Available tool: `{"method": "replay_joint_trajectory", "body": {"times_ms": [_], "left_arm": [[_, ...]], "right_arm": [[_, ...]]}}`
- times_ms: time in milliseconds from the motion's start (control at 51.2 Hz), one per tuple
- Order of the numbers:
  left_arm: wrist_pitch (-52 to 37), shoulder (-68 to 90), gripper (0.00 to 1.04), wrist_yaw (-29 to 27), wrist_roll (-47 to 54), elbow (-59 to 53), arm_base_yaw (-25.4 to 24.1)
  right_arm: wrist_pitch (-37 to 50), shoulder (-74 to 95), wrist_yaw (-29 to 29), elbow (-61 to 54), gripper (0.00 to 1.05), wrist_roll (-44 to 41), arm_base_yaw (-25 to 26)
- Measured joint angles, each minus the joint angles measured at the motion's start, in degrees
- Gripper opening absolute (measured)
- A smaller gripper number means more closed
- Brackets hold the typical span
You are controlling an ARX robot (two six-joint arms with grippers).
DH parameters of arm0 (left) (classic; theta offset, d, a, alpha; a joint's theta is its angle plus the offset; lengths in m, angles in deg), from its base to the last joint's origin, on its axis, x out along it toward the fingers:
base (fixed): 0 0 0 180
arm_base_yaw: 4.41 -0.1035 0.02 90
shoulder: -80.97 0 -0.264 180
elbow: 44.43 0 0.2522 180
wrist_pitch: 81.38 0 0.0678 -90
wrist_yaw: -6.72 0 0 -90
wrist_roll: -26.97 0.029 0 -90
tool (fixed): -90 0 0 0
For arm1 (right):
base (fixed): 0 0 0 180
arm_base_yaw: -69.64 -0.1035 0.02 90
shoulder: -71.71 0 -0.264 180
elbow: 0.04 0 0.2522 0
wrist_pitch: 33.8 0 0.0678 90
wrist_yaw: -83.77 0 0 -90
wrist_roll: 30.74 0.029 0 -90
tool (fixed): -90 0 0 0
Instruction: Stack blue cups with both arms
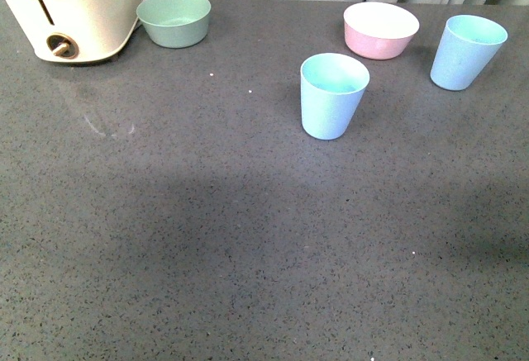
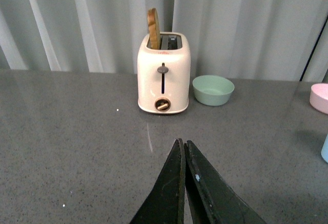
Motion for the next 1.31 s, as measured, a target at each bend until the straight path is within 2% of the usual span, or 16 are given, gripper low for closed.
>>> {"method": "replay_joint_trajectory", "body": {"times_ms": [625,703,781,839,976,1034,1113,1152,1308], "left_arm": [[0.3,-0.7,0.02,0.0,0.0,0.0,0.0],[0.3,-0.7,0.13,0.0,0.0,0.0,0.0],[0.3,-0.7,0.24,0.0,0.0,0.0,0.0],[0.3,-0.7,0.38,0.0,0.0,0.0,0.0],[0.3,-0.7,0.66,0.0,0.0,0.0,0.0],[0.3,-0.7,0.79,0.0,0.0,0.0,0.0],[0.3,-0.7,0.94,0.0,0.0,0.0,0.0],[0.3,-0.7,0.98,0.0,0.0,0.0,0.0],[0.3,-0.7,0.96,0.0,0.1,0.0,0.0]], "right_arm": [[0.0,0.0,0.0,0.0,0.96,0.0,0.0],[0.0,0.0,0.0,0.0,0.96,0.0,0.0],[-9.6,4.9,4.7,3.4,0.96,4.4,-0.7],[-14.8,13.8,3.8,6.7,0.96,6.0,1.9],[-2.0,35.3,-6.2,15.1,0.96,0.3,11.2],[4.2,46.2,-9.1,20.9,0.96,-5.6,11.9],[5.0,60.5,-13.2,29.3,0.96,-13.7,11.3],[4.9,65.2,-13.1,32.0,0.96,-16.3,10.9],[0.1,86.1,-14.6,46.9,0.96,-24.6,7.8]]}}
